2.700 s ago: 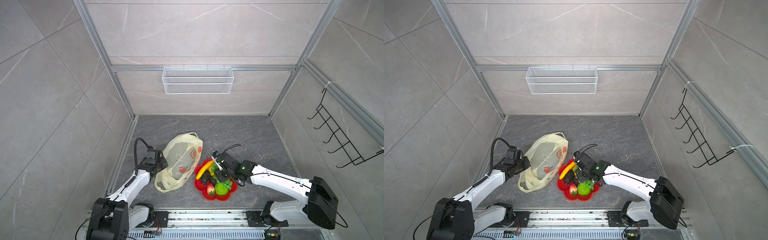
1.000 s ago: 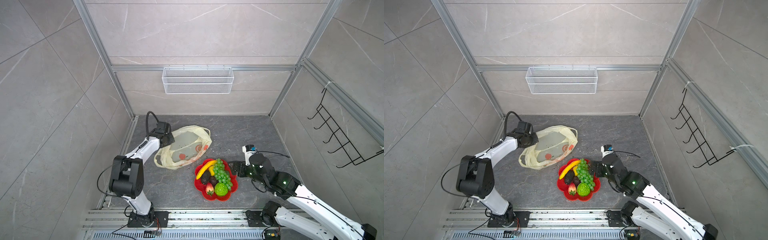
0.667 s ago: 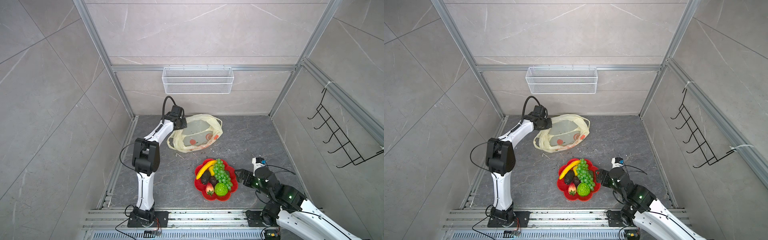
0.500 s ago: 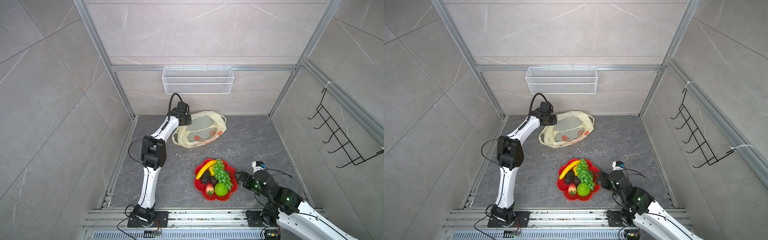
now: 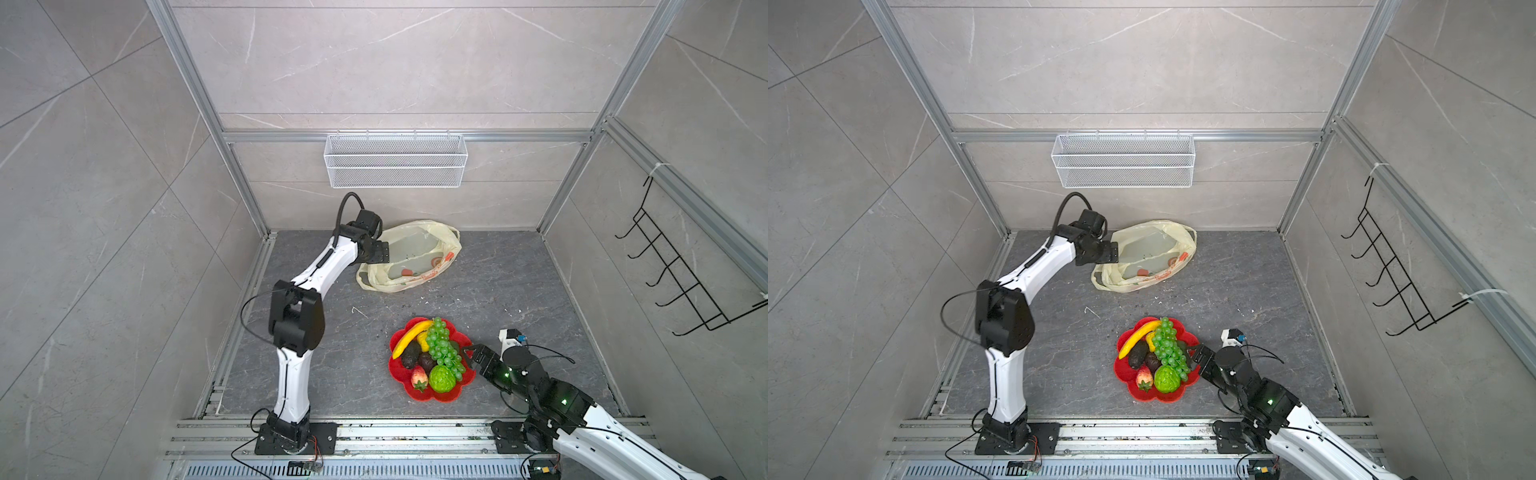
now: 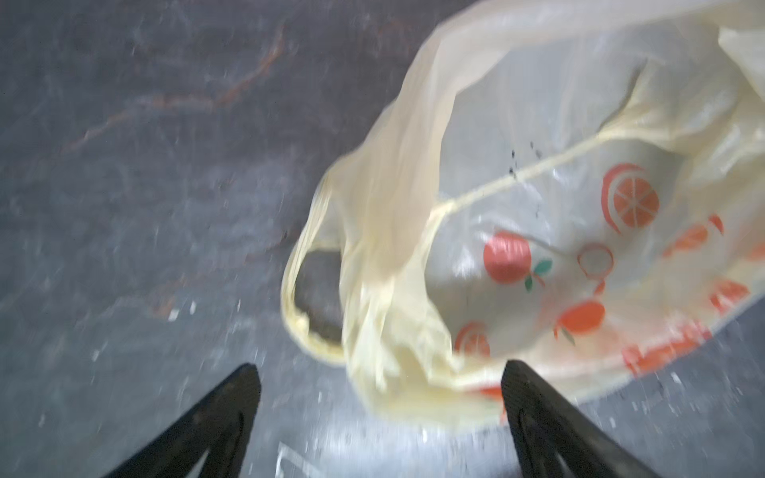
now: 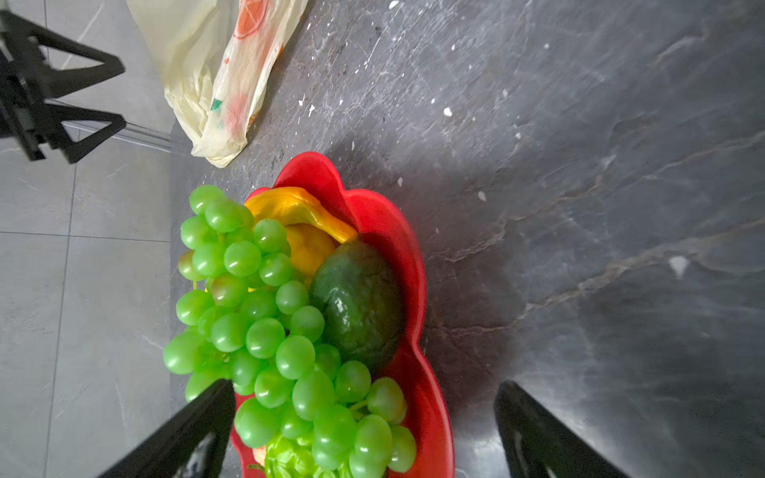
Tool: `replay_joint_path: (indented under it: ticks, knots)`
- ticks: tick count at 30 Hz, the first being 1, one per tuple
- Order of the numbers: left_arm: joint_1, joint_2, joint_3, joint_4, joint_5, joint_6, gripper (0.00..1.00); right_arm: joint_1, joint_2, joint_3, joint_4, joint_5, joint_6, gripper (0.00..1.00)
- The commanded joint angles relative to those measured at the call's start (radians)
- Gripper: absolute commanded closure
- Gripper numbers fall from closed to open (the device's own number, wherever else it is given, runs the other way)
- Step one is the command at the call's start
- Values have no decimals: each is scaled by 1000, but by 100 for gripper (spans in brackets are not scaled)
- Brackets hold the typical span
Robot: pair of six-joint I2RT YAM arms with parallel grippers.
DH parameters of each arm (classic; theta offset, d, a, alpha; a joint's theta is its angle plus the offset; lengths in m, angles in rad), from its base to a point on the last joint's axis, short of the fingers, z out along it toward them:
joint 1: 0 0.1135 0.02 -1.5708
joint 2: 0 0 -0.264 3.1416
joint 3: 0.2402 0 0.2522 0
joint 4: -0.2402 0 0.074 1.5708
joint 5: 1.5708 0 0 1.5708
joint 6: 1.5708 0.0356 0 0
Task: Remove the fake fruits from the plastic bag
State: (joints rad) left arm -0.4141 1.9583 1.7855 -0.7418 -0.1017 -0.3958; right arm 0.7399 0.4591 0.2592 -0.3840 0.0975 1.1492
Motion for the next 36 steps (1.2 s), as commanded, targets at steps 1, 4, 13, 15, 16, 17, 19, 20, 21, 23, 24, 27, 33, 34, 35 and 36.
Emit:
replay_joint_path:
  ticks: [1,4,13,15,16,17,19,20,21,23,24,27,33,34,35,36]
  knots:
    - [5,-223,-206,118,2,-69,2,2,10,-40,94,-30,39,0]
    - [7,-359,-420,193,-20,-98,1,3,23,-52,128,-37,47,0]
    - [19,-625,-826,327,-121,-177,0,12,189,-64,363,-88,58,5]
    - [24,-659,-877,338,-145,-191,0,18,237,-71,447,-94,66,6]
    - [25,-670,-898,340,-152,-195,0,21,260,-73,481,-95,71,6]
    - [27,-683,-918,340,-160,-199,1,26,290,-71,514,-94,73,6]
    - [28,-714,-956,341,-171,-208,1,34,342,-58,560,-93,68,6]
    - [29,-733,-978,344,-176,-212,1,38,371,-46,579,-91,63,6]
    - [29,-754,-999,345,-181,-217,1,46,398,-39,600,-88,61,6]
    - [31,-796,-1039,345,-189,-225,1,56,451,-27,650,-82,57,6]
    - [31,-822,-1058,345,-195,-227,1,61,483,-20,677,-79,57,6]
    - [31,-893,-1108,340,-214,-236,1,78,585,2,766,-80,58,6]
    - [31,-1010,-1172,303,-280,-219,1,149,805,93,886,-50,47,6]
    - [30,-1022,-1176,295,-286,-216,1,155,841,104,908,-50,50,6]
    - [31,-1033,-1183,291,-288,-211,0,159,871,116,918,-50,51,6]
    - [31,-1042,-1188,289,-291,-210,0,160,896,126,931,-52,51,6]
